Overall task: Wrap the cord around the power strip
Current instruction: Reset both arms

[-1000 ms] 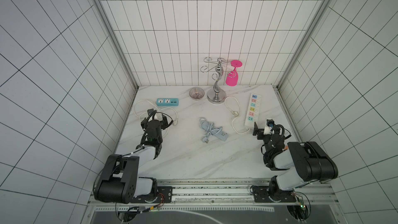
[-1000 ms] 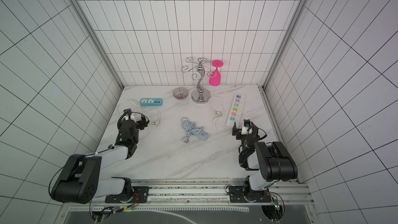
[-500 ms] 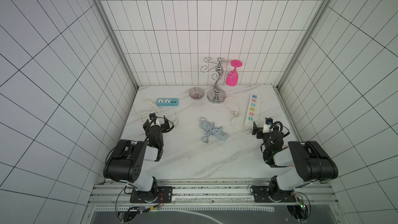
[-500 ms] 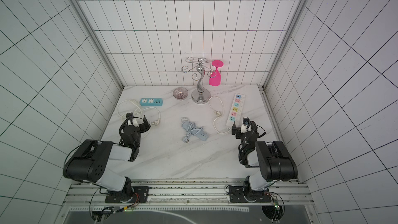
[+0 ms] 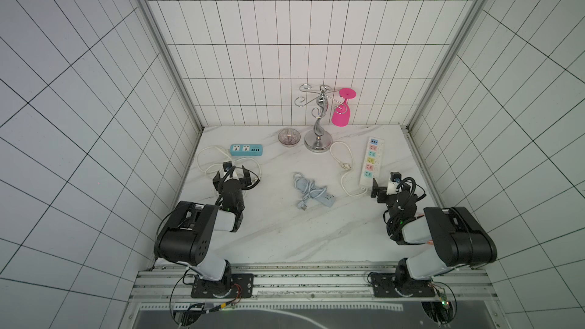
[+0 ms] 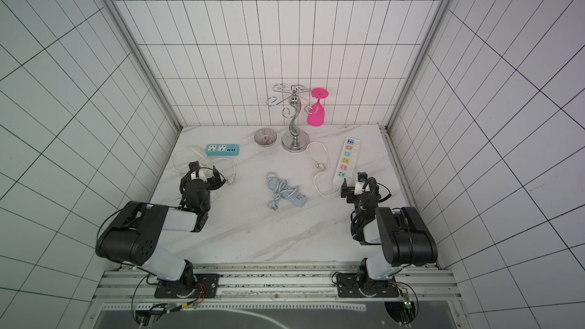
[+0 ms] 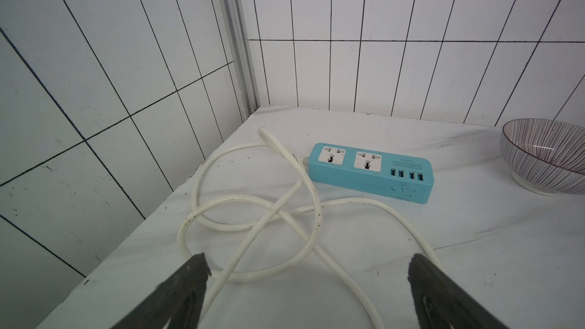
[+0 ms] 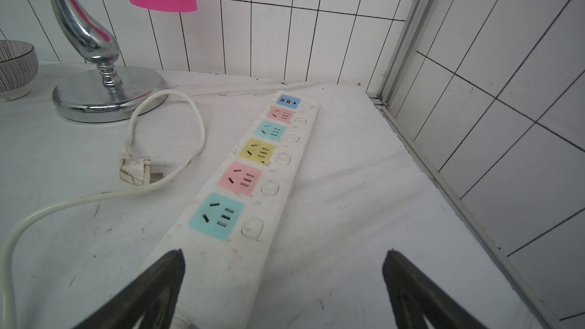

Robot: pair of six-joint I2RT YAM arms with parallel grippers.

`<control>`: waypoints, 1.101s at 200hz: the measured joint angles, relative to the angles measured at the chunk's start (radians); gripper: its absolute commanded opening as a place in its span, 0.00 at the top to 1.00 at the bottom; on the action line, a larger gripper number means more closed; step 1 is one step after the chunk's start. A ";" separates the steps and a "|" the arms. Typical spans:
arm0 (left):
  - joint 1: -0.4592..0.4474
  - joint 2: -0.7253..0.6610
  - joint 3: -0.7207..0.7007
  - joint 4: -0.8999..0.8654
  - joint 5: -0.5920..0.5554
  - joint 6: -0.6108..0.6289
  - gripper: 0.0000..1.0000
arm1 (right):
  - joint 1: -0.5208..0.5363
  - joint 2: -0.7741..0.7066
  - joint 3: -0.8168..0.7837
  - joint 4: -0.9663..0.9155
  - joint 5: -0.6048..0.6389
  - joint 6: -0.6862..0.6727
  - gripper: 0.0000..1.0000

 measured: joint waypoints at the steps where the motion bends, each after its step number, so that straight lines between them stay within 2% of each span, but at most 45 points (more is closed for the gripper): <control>1: 0.000 0.000 0.000 0.000 0.000 0.000 0.02 | 0.000 0.000 0.000 0.000 0.000 0.000 0.01; 220: 0.000 0.000 0.000 -0.014 -0.013 0.000 0.03 | 0.000 0.000 0.000 -0.006 -0.001 0.006 0.01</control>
